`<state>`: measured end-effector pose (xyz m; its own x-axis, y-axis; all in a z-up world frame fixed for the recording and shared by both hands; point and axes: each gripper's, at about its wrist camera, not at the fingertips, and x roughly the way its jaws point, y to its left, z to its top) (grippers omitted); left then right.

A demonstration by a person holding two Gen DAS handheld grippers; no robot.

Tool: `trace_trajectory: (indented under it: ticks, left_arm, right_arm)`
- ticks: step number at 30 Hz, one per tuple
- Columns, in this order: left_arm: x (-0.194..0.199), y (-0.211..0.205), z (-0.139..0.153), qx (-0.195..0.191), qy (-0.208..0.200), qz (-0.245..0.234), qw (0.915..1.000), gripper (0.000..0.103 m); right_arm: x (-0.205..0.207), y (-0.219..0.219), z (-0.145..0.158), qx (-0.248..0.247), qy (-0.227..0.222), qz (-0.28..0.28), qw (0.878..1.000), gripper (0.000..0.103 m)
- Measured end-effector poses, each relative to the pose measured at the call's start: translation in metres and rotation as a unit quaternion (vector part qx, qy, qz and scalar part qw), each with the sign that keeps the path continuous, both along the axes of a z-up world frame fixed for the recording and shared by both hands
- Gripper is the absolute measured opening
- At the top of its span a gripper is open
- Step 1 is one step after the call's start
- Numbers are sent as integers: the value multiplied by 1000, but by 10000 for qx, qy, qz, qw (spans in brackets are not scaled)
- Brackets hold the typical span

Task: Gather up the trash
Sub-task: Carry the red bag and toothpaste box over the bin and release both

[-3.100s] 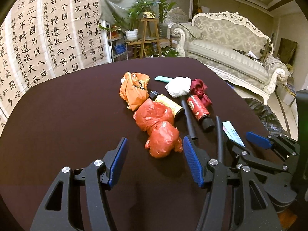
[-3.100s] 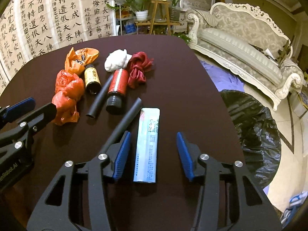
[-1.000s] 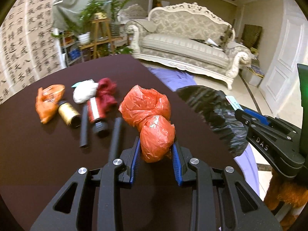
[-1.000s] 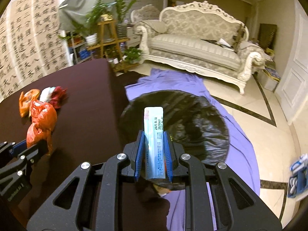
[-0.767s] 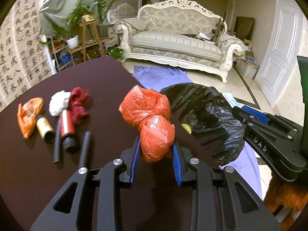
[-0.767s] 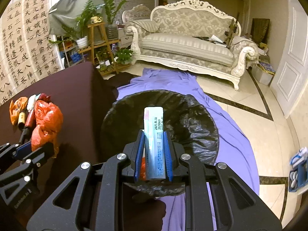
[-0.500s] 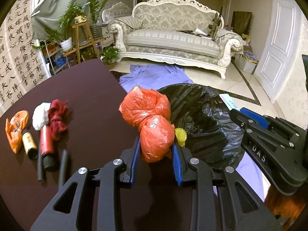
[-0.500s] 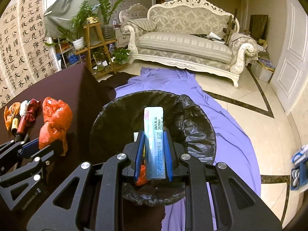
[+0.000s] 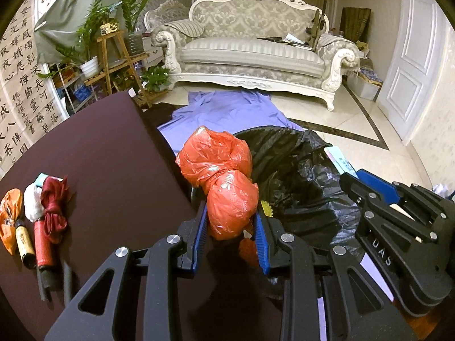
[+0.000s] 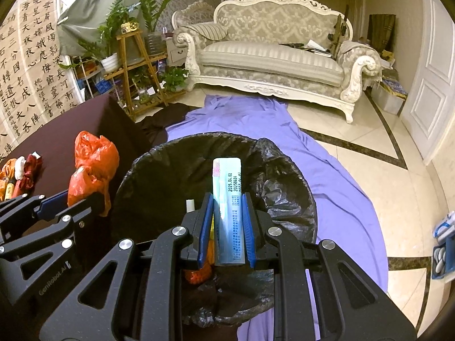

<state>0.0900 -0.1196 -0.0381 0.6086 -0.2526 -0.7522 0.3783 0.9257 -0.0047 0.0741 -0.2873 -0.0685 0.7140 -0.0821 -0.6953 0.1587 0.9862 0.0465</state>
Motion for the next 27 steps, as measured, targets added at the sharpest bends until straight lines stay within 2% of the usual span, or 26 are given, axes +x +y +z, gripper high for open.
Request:
trace_trajectory:
  ticks: [2,5,6,8,17,27]
  left_arm:
    - [0,0,0,0,3,19,10000,32]
    - [2,-2,0,-26,57,-7,10000,40]
    - [3,-2,0,-25,61,-6,10000,48]
    - [3,-1,2,-63,53,-2,10000,54]
    - [-1,2,7,-66,-84,27,9999,59]
    - [-20,48,22,-180,-224,457,9985,59]
  right_arm:
    - [0,-1,0,13,-17,-12,10000,21]
    - [2,-4,-1,38,-24,-47,10000,27]
    - [2,-6,-1,41,-31,-63,10000,34]
    - [2,-9,-1,33,-42,-85,9999,36]
    - [-2,-11,2,5,-38,-138,9999,36]
    - [-18,15,6,89,-26,79,9999,45]
